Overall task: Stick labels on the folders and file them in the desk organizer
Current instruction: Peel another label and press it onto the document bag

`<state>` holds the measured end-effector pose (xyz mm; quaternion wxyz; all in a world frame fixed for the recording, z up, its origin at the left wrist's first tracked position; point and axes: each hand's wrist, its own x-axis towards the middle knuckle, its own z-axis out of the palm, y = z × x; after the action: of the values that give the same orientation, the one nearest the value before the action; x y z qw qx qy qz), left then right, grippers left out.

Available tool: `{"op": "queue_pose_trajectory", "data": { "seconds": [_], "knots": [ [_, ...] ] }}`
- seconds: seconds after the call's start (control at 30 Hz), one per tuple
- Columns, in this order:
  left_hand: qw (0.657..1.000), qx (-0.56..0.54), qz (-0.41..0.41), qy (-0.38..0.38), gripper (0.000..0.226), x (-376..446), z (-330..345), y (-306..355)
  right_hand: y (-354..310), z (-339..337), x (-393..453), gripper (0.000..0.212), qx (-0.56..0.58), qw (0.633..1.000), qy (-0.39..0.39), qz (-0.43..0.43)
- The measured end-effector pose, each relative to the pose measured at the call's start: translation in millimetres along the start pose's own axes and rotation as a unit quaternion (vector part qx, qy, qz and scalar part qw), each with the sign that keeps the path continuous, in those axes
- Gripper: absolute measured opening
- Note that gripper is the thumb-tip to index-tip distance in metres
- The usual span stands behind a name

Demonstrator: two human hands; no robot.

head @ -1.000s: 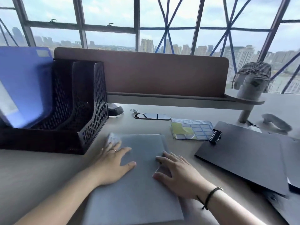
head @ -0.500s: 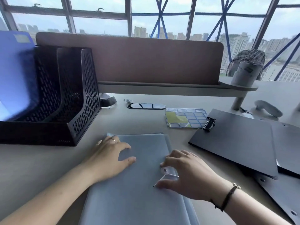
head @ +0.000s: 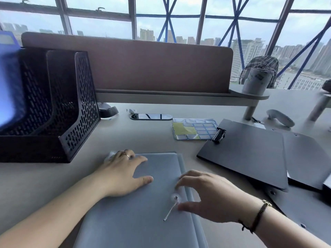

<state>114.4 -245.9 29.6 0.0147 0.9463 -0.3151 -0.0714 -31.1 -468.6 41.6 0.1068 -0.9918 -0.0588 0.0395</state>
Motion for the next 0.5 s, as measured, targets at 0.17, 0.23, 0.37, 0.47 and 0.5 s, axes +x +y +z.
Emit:
{"op": "queue_pose_trajectory", "data": {
  "seconds": [0.17,0.23,0.37,0.47,0.5],
  "knots": [
    [0.990,-0.118,0.051,-0.050,0.068,38,-7,16,19,-11,11,0.049,0.051,0.997,-0.047,0.030],
    [0.988,-0.123,0.069,-0.059,0.073,54,-7,24,31,-18,23,0.036,0.122,0.991,-0.026,0.056],
    [0.993,-0.077,0.067,-0.054,0.075,74,6,41,77,-35,66,0.020,0.175,0.965,0.118,0.155],
    [0.995,-0.079,0.055,-0.015,0.072,79,18,47,115,-47,100,0.036,0.196,0.932,0.188,0.241],
    [0.995,-0.082,0.055,-0.004,0.071,79,21,47,123,-50,109,0.039,0.202,0.924,0.195,0.259]
  ]
}}
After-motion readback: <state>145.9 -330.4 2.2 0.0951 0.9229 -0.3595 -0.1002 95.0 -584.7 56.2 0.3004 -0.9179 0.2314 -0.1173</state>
